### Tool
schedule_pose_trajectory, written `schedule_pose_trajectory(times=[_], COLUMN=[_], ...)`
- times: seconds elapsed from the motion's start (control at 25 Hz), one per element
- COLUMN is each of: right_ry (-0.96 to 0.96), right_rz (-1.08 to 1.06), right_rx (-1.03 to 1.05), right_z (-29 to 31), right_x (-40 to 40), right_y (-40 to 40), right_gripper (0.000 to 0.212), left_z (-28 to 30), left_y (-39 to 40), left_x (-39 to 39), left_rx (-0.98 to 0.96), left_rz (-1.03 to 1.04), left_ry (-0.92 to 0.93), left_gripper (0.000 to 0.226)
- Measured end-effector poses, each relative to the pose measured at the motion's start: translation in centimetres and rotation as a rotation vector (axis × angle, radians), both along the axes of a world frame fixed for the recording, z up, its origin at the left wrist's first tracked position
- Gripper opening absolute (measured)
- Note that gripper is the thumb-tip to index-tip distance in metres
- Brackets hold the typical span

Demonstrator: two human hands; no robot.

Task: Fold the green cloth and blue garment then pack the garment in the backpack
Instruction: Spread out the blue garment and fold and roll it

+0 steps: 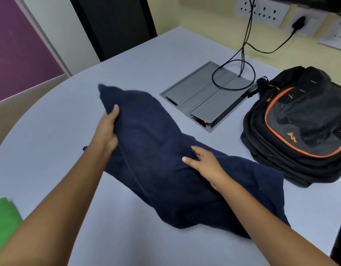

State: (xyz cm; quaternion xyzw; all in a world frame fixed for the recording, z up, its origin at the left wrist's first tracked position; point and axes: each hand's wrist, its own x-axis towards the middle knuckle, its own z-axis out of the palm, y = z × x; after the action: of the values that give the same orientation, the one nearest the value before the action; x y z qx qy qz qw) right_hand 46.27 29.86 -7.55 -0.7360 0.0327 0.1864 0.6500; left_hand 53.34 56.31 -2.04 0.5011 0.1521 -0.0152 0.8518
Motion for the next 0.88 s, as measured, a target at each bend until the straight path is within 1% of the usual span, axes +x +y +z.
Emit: schedule_pose_trajectory(times=[0.04, 0.08, 0.12, 0.2, 0.24, 0.28, 0.32, 0.36, 0.4, 0.44, 0.48, 0.52, 0.56, 0.64, 0.68, 0.76, 0.8, 0.88], right_ry=[-0.028, -0.042, -0.046, -0.054, -0.076, -0.134, -0.211, -0.296, -0.361, -0.404, -0.434, -0.461, -0.448, -0.439, -0.419, -0.42, -0.42, -0.394], right_rz=[-0.001, -0.001, 0.004, 0.013, 0.0, -0.015, -0.009, 0.017, 0.076, 0.157, 0.237, 0.303, 0.361, 0.389, 0.385, 0.357, 0.343, 0.346], right_rx=[0.001, -0.021, -0.085, -0.281, -0.395, -0.488, -0.572, -0.662, -0.777, -0.91, -1.048, -1.162, -1.22, -1.272, -1.288, -1.324, -1.336, -1.358], right_z=[0.5, 1.1, 0.7, 0.0, -0.2, -0.5, -0.7, -1.0, -1.5, -2.3, -3.2, -4.4, -5.4, -6.7, -6.7, -6.7, -6.8, -7.2], right_x=[0.8, 1.4, 2.0, 2.5, 2.2, 1.8, 1.0, 0.1, -0.9, -1.8, -2.8, -3.6, -4.2, -4.9, -5.1, -6.2, -7.0, -9.6], right_y=[0.1, 0.3, 0.5, 0.8, 1.0, 1.0, 1.1, 1.3, 1.4, 1.4, 1.4, 1.1, 0.7, -0.2, -0.5, -1.7, -2.5, -4.8], right_gripper=[0.026, 0.027, 0.03, 0.046, 0.053, 0.056, 0.057, 0.056, 0.056, 0.056, 0.056, 0.057, 0.057, 0.055, 0.055, 0.055, 0.059, 0.066], left_z=[0.4, 0.2, -0.3, -2.1, -3.5, -4.9, -6.1, -7.0, -7.7, -8.0, -8.5, -8.9, -9.4, -10.0, -10.1, -11.1, -11.7, -12.3], left_y=[0.9, 1.7, 2.3, 2.5, 2.6, 2.5, 2.4, 1.8, 0.6, -1.3, -3.5, -6.1, -8.5, -12.5, -13.6, -13.9, -13.5, -12.5], left_x=[0.5, 1.0, 1.2, 1.3, 0.9, 0.3, -0.4, -1.3, -2.3, -3.7, -5.0, -6.8, -8.9, -13.2, -14.8, -16.3, -16.5, -17.0], left_rx=[-0.015, 0.002, 0.05, 0.247, 0.418, 0.655, 0.912, 1.135, 1.302, 1.429, 1.524, 1.575, 1.584, 1.556, 1.534, 1.503, 1.517, 1.603], left_rz=[0.009, 0.021, 0.035, 0.057, 0.061, 0.071, 0.089, 0.102, 0.085, 0.024, -0.104, -0.27, -0.439, -0.695, -0.75, -0.769, -0.776, -0.821], left_ry=[-0.041, -0.043, 0.001, 0.224, 0.361, 0.453, 0.449, 0.331, 0.17, 0.023, -0.081, -0.145, -0.186, -0.231, -0.226, -0.151, -0.118, -0.122], left_gripper=[0.038, 0.037, 0.037, 0.036, 0.04, 0.048, 0.054, 0.054, 0.051, 0.049, 0.05, 0.055, 0.059, 0.068, 0.077, 0.095, 0.101, 0.112])
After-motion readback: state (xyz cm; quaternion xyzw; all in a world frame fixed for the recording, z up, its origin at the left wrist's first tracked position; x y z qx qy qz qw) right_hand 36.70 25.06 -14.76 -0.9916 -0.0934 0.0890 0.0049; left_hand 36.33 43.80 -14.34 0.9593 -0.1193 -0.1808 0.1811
